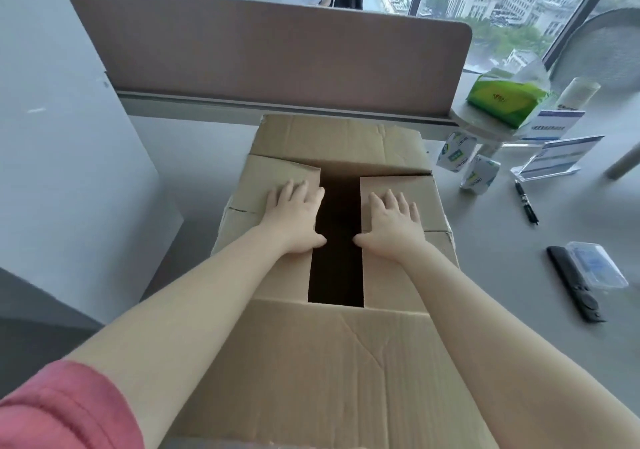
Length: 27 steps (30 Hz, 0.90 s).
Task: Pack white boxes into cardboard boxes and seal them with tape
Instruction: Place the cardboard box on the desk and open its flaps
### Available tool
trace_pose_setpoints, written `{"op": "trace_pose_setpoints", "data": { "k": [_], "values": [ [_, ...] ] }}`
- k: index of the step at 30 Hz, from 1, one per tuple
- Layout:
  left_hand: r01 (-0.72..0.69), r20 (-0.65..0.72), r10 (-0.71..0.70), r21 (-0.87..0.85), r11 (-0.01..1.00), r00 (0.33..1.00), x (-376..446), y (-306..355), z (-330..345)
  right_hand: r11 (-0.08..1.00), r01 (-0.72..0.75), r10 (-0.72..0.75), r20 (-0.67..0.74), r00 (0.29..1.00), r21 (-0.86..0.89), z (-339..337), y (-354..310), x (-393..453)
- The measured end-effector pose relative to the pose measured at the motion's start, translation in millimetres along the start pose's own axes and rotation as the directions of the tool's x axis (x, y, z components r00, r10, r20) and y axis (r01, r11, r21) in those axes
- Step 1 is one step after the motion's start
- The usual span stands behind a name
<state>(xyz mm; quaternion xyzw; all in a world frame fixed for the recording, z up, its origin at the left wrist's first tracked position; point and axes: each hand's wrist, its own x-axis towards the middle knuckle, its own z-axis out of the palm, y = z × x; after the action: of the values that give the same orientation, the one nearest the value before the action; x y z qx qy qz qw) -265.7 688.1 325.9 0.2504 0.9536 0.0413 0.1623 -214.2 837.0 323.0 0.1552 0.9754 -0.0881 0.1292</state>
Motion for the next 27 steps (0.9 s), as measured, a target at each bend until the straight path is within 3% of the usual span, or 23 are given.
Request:
{"op": "trace_pose_setpoints", "data": {
  "k": [4, 7, 9, 13, 16, 18, 20, 22, 27],
  "values": [
    [-0.005, -0.133, 0.006, 0.003, 1.000, 0.991, -23.6, 8.1, -17.6, 0.978, 0.099, -0.068, -0.166, 0.984, 0.184, -26.0, -8.2, -28.3],
    [0.015, -0.299, 0.030, 0.147, 0.989, 0.954, -37.1, 17.8, -40.2, 0.988, 0.148, -0.131, -0.320, 0.938, 0.030, -50.3, -12.4, -46.1],
    [0.096, -0.322, 0.002, 0.286, 0.954, 0.947, -45.5, 25.6, -53.5, 0.988, 0.145, -0.153, -0.370, 0.916, -0.050, -60.0, -12.3, -53.1],
    [0.201, -0.235, -0.048, 0.690, 0.695, 0.971, -61.0, 39.1, -64.5, 0.938, 0.031, -0.125, -0.254, 0.959, -0.346, -73.1, -17.1, -69.8],
    [0.235, -0.152, -0.230, 0.889, 0.394, 0.961, -62.2, 32.0, -56.4, 0.674, -0.076, -0.014, -0.116, 0.993, -0.735, -77.4, -20.8, -81.7],
    [0.226, -0.131, -0.304, 0.925, 0.304, 0.944, -59.0, 23.3, -47.4, 0.574, -0.085, 0.067, -0.057, 0.996, -0.814, -75.5, -19.5, -83.9],
    [0.253, -0.122, -0.352, 0.899, 0.357, 0.928, -55.9, 14.7, -36.2, 0.580, -0.083, 0.114, -0.020, 0.993, -0.811, -69.2, -16.2, -82.9],
    [0.299, -0.138, -0.344, 0.829, 0.473, 0.929, -55.4, 7.7, -27.4, 0.601, -0.095, 0.157, 0.001, 0.988, -0.793, -57.7, -11.5, -79.0],
    [0.371, -0.191, -0.319, 0.545, 0.752, 0.928, -53.4, -20.2, -5.5, 0.732, -0.306, 0.329, -0.078, 0.941, -0.608, -26.0, 14.7, -61.4]
  ]
}}
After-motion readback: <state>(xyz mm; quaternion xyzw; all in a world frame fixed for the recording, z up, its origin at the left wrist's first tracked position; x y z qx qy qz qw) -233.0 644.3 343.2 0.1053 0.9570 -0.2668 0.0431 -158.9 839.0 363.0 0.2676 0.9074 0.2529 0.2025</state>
